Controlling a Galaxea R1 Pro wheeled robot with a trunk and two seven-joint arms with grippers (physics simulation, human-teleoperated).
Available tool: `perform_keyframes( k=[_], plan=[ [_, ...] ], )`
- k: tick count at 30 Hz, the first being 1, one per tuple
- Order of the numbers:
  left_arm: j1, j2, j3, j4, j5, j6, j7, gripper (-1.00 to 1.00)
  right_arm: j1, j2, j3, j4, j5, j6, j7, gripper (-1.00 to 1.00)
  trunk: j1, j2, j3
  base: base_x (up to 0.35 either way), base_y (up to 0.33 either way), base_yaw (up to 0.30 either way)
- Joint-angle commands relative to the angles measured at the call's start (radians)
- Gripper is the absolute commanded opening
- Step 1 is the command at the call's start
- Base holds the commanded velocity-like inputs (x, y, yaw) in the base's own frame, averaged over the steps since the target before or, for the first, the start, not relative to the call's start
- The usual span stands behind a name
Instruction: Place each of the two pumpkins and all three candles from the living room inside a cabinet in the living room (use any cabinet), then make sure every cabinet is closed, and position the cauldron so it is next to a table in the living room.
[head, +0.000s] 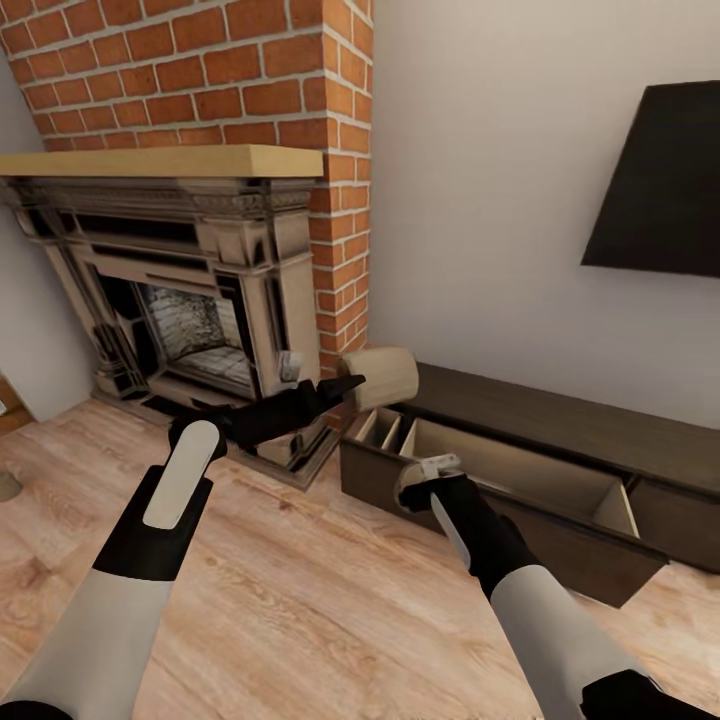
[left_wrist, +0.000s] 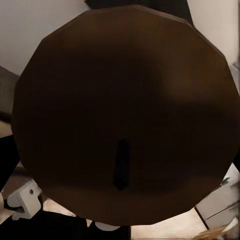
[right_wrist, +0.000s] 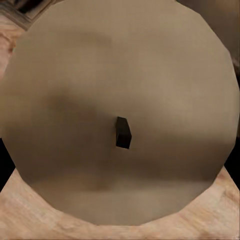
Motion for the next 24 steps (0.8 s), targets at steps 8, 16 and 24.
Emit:
perform_keyframes(
  k=[8, 16, 24],
  plan=[
    [0.000, 0.002, 0.000, 0.000, 0.005, 0.000, -0.002, -1.00, 0.000, 0.001, -0.001, 0.001, -0.005, 0.000, 0.001, -1.00, 0.000, 0.000, -0.008, 0.000, 0.000, -0.235],
    [0.000, 0.000, 0.000, 0.000, 0.009, 0.000, -0.003, -1.00, 0.000, 0.001, -0.001, 0.002, -0.009, 0.000, 0.001, -1.00, 0.000, 0.000, -0.017, 0.000, 0.000, -0.226],
    [0.000, -0.003, 0.000, 0.000, 0.008, 0.001, -0.003, -1.00, 0.000, 0.000, -0.003, 0.015, -0.041, 0.000, 0.001, -1.00, 0.000, 0.000, -0.025, 0.000, 0.000, -0.232]
  ],
)
